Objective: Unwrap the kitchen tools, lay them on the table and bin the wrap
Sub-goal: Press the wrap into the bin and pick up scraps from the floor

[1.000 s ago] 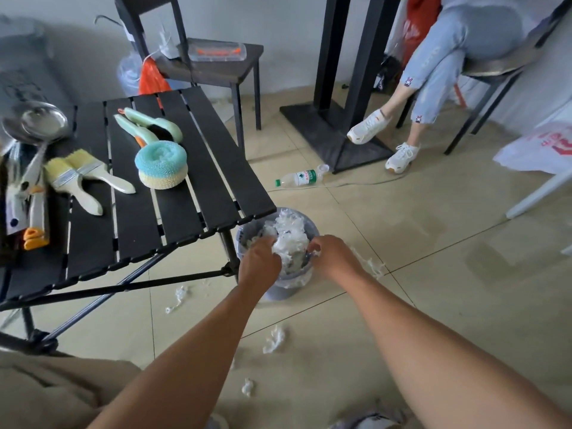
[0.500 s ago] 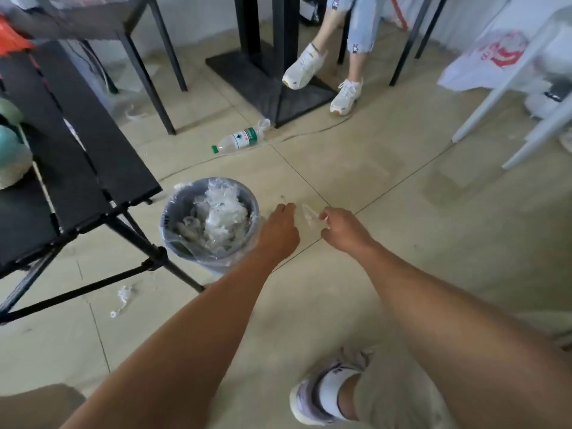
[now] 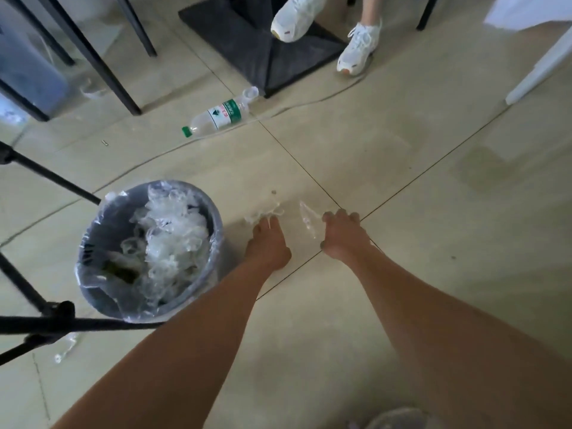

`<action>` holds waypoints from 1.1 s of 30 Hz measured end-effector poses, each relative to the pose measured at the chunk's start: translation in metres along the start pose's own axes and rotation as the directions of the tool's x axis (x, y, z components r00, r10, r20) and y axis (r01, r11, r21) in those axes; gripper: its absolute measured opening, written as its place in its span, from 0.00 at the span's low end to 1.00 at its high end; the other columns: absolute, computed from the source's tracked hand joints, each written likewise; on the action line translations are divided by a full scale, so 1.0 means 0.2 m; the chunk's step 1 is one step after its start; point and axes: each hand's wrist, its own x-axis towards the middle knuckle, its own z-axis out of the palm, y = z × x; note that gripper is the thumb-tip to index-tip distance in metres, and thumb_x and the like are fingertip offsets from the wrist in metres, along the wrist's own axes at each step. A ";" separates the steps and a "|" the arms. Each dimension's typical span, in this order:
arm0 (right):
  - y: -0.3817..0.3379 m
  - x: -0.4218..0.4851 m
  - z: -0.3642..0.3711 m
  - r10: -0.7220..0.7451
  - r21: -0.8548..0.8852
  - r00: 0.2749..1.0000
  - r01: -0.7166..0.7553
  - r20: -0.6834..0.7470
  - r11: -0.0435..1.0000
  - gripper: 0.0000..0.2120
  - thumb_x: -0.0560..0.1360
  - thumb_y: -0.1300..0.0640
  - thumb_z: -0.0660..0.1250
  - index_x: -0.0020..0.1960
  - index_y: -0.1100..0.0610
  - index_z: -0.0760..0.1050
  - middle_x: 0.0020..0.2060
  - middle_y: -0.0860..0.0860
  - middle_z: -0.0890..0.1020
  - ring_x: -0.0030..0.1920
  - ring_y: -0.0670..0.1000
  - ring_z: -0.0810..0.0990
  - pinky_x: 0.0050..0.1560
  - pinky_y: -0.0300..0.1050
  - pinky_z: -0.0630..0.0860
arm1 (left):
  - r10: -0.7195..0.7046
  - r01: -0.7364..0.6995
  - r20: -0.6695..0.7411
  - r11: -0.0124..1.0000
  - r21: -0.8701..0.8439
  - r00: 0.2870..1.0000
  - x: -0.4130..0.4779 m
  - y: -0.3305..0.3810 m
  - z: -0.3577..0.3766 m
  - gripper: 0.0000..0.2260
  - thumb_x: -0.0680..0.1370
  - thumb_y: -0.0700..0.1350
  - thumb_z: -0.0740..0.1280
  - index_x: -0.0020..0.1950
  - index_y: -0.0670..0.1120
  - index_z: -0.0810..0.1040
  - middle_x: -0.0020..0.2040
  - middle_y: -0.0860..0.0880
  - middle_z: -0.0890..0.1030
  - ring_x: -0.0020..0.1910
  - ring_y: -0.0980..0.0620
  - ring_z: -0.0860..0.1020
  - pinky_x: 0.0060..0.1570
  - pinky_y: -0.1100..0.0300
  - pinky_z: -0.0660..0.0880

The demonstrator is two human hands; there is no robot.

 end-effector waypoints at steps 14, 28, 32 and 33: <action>-0.09 0.28 0.25 -0.008 -0.051 0.992 0.015 0.125 0.999 0.25 0.77 0.58 0.69 0.74 0.49 0.72 0.72 0.55 0.66 0.75 0.66 0.63 0.69 0.62 0.70 | -0.076 0.117 -0.122 0.923 0.368 0.990 0.24 -0.06 0.07 0.21 0.84 0.41 0.62 0.77 0.49 0.66 0.73 0.43 0.68 0.71 0.39 0.71 0.65 0.47 0.72; -0.10 0.10 0.13 -0.024 0.089 0.999 0.028 -0.041 0.996 0.26 0.78 0.67 0.63 0.76 0.59 0.71 0.61 0.55 0.72 0.62 0.59 0.76 0.51 0.49 0.70 | 0.072 -0.043 -0.144 0.979 0.199 0.987 0.07 -0.04 0.01 0.28 0.81 0.37 0.65 0.81 0.45 0.65 0.72 0.44 0.68 0.68 0.41 0.73 0.63 0.47 0.73; -0.16 -0.04 0.01 -0.018 0.089 0.991 0.029 -0.130 0.996 0.14 0.78 0.68 0.64 0.63 0.64 0.75 0.53 0.54 0.70 0.58 0.59 0.78 0.48 0.50 0.71 | 0.112 -0.100 -0.061 0.979 0.177 0.992 -0.05 -0.01 -0.11 0.27 0.82 0.38 0.62 0.82 0.42 0.63 0.72 0.42 0.67 0.69 0.38 0.73 0.65 0.45 0.73; -0.19 -0.08 -0.02 -0.025 0.088 0.988 0.039 -0.150 0.995 0.13 0.78 0.68 0.63 0.62 0.65 0.75 0.53 0.55 0.70 0.57 0.59 0.78 0.48 0.50 0.71 | 0.129 -0.120 -0.031 0.974 0.191 0.991 -0.09 0.01 -0.16 0.28 0.83 0.38 0.62 0.83 0.43 0.62 0.72 0.41 0.67 0.70 0.38 0.73 0.66 0.45 0.73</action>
